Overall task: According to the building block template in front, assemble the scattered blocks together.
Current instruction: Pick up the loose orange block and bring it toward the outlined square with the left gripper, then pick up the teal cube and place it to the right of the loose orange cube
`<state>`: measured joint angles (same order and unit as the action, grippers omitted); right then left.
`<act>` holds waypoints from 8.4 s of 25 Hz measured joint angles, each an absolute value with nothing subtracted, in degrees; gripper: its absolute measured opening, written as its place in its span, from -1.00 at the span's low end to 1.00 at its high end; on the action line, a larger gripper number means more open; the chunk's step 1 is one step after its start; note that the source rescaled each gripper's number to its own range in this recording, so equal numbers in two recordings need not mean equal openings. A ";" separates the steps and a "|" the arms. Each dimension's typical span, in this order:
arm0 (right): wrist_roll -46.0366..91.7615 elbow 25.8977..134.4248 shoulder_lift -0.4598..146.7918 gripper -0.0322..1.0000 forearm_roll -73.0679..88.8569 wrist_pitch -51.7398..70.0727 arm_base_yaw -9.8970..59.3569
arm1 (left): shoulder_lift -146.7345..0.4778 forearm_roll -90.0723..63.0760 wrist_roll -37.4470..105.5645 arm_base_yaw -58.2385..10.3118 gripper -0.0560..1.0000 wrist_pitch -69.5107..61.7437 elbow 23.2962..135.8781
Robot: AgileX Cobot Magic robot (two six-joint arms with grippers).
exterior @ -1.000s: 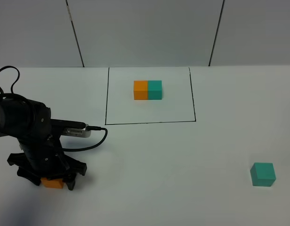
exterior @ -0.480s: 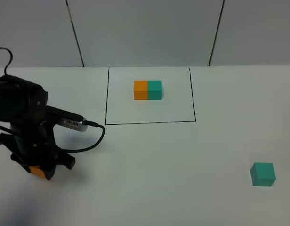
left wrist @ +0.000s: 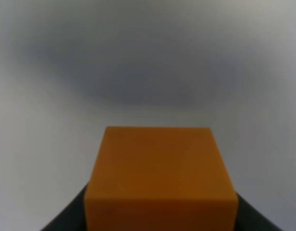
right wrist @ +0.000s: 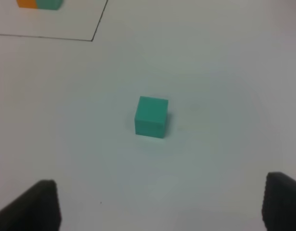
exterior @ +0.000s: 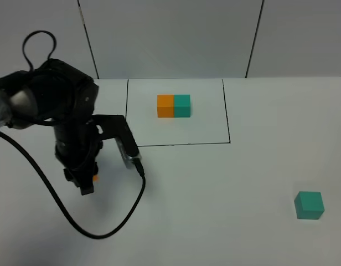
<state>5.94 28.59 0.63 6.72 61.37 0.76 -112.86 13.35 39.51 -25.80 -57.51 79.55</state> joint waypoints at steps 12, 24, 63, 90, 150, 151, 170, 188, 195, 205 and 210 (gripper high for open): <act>5.94 28.59 0.63 0.46 6.85 61.37 0.76 | -125.65 8.53 56.56 -31.44 -0.86 -54.97 92.72; 5.94 28.59 0.63 0.46 6.85 61.37 0.76 | -131.06 4.68 57.22 -32.87 -0.86 -53.82 96.36; 5.89 28.59 0.63 0.46 6.85 61.37 0.76 | -113.94 8.31 21.49 -24.21 0.95 -58.25 96.36; 5.89 28.59 0.63 0.46 6.85 61.37 0.76 | -53.51 1.00 7.11 3.38 0.83 -45.03 52.87; 5.94 28.59 0.63 0.46 6.85 61.37 0.76 | 0.32 -5.44 4.09 -0.32 0.47 -60.02 29.06; 5.94 28.59 0.63 0.46 6.85 61.37 0.76 | 0.32 -5.44 4.09 -0.32 0.46 -60.02 29.06; 5.94 28.59 0.63 0.46 6.85 61.37 0.76 | 0.32 -5.44 4.09 -0.32 0.46 -60.02 29.06; 5.02 28.59 0.63 0.46 7.12 61.37 0.76 | 0.32 -5.44 4.09 -0.32 0.46 -60.02 29.06; -0.38 31.70 10.98 0.46 9.36 61.80 0.76 | 0.32 -5.44 4.09 -0.32 0.46 -60.02 29.06; 7.71 36.86 48.85 0.46 12.60 56.36 0.76 | 0.32 -5.44 4.09 -0.32 0.46 -60.02 29.06; 10.30 40.74 67.27 0.46 11.33 49.11 0.76 | 0.32 -5.44 4.08 -0.32 0.46 -60.02 29.06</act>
<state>10.30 40.74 67.27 11.33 49.11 0.76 0.32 -5.44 4.08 -0.32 -60.02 29.06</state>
